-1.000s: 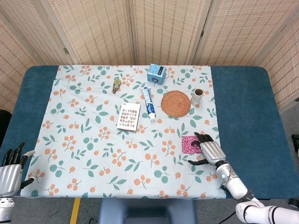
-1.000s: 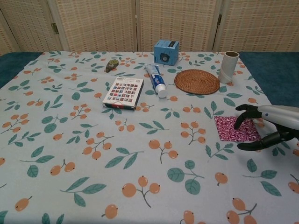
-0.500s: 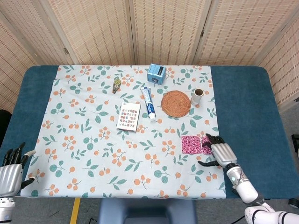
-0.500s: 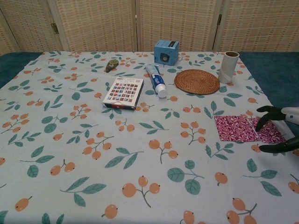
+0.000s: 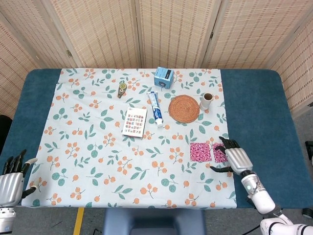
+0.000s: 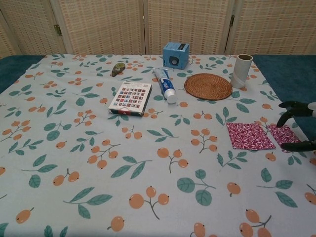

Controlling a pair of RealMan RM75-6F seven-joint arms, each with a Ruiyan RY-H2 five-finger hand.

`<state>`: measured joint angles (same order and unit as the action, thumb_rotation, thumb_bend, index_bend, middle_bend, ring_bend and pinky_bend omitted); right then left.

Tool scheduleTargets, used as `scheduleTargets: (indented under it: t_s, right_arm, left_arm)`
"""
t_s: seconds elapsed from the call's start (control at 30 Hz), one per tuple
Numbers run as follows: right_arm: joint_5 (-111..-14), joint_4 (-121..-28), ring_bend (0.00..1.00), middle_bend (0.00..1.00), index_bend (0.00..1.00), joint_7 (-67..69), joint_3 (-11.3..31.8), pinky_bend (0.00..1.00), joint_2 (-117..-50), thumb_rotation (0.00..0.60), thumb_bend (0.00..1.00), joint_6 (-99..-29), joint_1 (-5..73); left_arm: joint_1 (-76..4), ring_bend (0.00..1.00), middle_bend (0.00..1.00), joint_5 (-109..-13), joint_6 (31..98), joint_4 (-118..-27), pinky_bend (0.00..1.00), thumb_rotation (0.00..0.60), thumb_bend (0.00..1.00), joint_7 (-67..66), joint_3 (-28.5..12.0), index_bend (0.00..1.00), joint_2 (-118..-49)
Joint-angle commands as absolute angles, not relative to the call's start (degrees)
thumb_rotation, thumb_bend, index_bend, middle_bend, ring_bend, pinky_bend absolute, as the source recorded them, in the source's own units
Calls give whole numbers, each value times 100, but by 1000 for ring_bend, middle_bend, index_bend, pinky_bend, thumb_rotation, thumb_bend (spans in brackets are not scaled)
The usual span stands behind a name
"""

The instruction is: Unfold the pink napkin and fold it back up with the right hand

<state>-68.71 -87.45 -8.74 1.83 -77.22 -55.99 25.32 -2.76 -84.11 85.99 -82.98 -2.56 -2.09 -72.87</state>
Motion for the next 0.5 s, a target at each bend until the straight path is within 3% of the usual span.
scheduleTargets:
  t_s: [0.03,0.5]
  right_arm:
    - [-6971,-8795,0,12,261,-962,154,0,-7788,273,220,-5526,2592]
    - [-7556,-9087,0,16,261,-1054,-327,0,-7692,275,219,-5774,2294]
  left_arm:
    - [-268,116,40,-8413,8607,-8303,0,600,427,-256,-204,266,-7281]
    - [-215,118,42,-8463,8679,-8348,0,600,426,-261,-172,267,-7257]
